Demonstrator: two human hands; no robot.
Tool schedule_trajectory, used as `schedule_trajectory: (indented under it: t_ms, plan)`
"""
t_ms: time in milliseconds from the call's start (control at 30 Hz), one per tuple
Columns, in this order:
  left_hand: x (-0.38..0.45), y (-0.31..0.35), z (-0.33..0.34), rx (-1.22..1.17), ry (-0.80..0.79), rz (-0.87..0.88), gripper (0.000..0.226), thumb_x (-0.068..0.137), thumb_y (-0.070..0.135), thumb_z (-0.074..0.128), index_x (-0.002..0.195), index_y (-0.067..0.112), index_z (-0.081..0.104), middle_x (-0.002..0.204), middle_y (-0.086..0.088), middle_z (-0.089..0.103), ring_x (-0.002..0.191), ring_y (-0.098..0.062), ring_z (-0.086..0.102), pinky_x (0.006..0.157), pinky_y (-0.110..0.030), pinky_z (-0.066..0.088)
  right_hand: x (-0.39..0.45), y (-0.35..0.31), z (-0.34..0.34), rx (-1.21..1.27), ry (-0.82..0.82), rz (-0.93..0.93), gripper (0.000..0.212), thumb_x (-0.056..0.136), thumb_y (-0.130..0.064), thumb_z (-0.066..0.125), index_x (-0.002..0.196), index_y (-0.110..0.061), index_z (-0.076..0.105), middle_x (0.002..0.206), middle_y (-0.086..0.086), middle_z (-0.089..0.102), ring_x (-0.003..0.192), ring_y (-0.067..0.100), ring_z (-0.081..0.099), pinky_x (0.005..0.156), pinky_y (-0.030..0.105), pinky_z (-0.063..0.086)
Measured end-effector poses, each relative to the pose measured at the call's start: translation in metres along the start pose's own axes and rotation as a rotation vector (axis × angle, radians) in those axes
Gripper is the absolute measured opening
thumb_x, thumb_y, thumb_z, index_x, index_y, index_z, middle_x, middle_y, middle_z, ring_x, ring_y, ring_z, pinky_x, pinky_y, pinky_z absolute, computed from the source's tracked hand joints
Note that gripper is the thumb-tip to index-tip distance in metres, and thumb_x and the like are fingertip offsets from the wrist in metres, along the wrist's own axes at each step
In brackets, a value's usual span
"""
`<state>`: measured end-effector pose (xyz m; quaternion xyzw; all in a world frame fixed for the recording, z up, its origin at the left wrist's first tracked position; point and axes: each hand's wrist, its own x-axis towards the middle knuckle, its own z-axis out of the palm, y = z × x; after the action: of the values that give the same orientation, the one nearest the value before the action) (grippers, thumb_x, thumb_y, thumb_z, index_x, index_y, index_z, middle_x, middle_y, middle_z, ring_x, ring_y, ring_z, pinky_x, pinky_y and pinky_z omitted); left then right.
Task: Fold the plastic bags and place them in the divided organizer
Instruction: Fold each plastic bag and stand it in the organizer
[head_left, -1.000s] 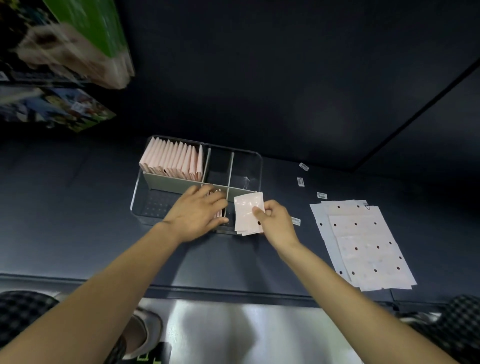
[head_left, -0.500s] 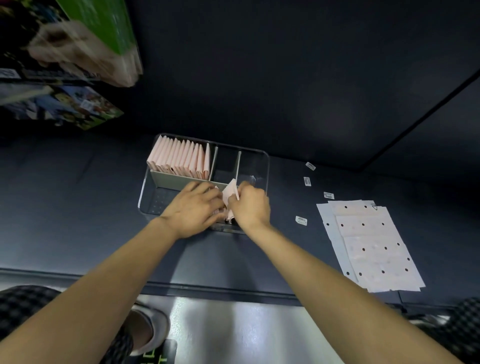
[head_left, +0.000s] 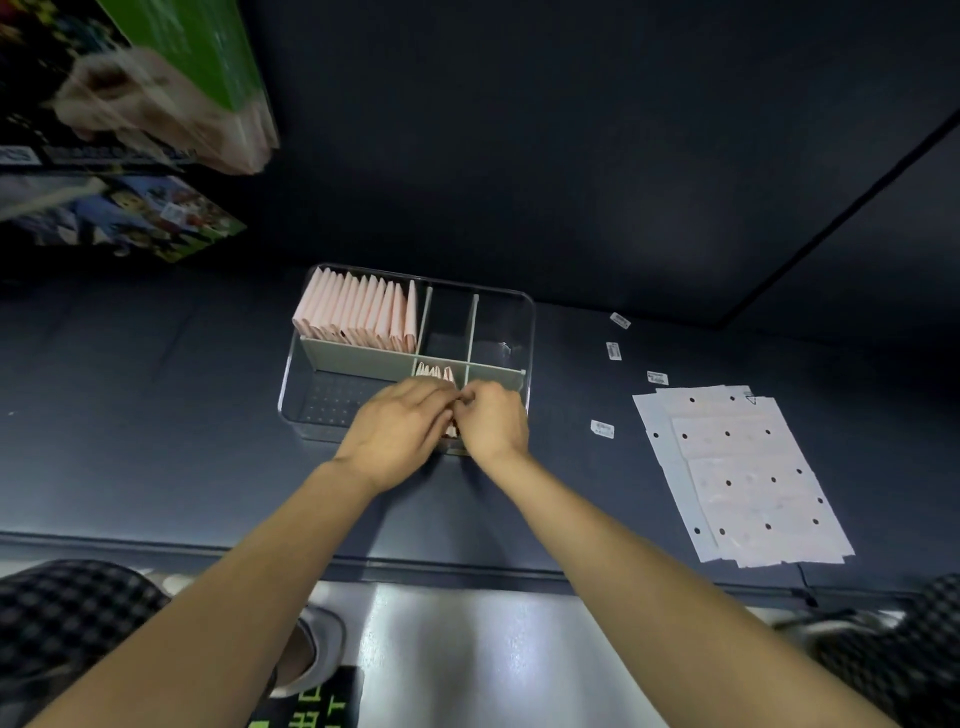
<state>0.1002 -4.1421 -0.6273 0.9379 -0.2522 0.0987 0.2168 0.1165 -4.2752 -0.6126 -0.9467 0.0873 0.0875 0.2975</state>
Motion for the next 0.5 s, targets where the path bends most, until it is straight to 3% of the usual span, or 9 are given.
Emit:
schedule_trajectory:
  t_ms: [133,233,300,400,500]
  plan:
    - [-0.003,0.001,0.007,0.073,-0.075,-0.023,0.034,0.095,0.020,0.051,0.124,0.005,0.060,0.125,-0.011,0.062,0.118,-0.028,0.056,0.105,-0.040,0.039,-0.012,0.018,-0.011,0.195,-0.031,-0.078,0.025,0.088,-0.020,0.060,0.112,-0.014,0.061,0.083,0.008,0.072,0.086,0.026,0.067,0.083,0.036,0.052]
    - [0.001,0.009,0.005,0.133,-0.066,-0.035,0.047,0.094,0.029,0.034,0.113,0.002,0.066,0.117,-0.014,0.066,0.112,-0.032,0.060,0.102,-0.046,0.040,-0.029,0.065,-0.040,0.165,0.045,-0.183,0.027,0.088,-0.017,0.062,0.114,-0.014,0.060,0.087,-0.003,0.068,0.082,0.015,0.065,0.082,0.034,0.051]
    - [0.006,0.022,0.004,0.122,-0.010,-0.044,0.045,0.093,0.028,0.034,0.108,0.003,0.068,0.113,-0.014,0.067,0.107,-0.033,0.061,0.098,-0.047,0.044,-0.040,0.116,-0.065,0.081,0.084,-0.192,0.027,0.087,-0.018,0.063,0.114,-0.014,0.061,0.102,-0.001,0.066,0.092,0.015,0.062,0.088,0.033,0.049]
    - [0.014,0.056,0.015,0.037,0.030,0.047,0.037,0.092,0.028,0.040,0.102,0.007,0.069,0.107,-0.009,0.067,0.098,-0.030,0.063,0.087,-0.042,0.051,-0.056,0.202,-0.105,-0.115,0.123,-0.063,0.037,0.087,-0.024,0.065,0.121,-0.013,0.057,0.124,0.003,0.058,0.115,0.022,0.050,0.097,0.026,0.037]
    - [0.013,0.099,0.042,-0.034,-0.077,0.217,0.021,0.089,0.025,0.058,0.100,0.012,0.071,0.108,-0.006,0.068,0.097,-0.026,0.065,0.082,-0.037,0.053,-0.071,0.270,-0.135,-0.192,0.161,0.123,0.051,0.082,-0.029,0.071,0.127,-0.011,0.053,0.130,0.007,0.053,0.120,0.027,0.044,0.098,0.031,0.036]
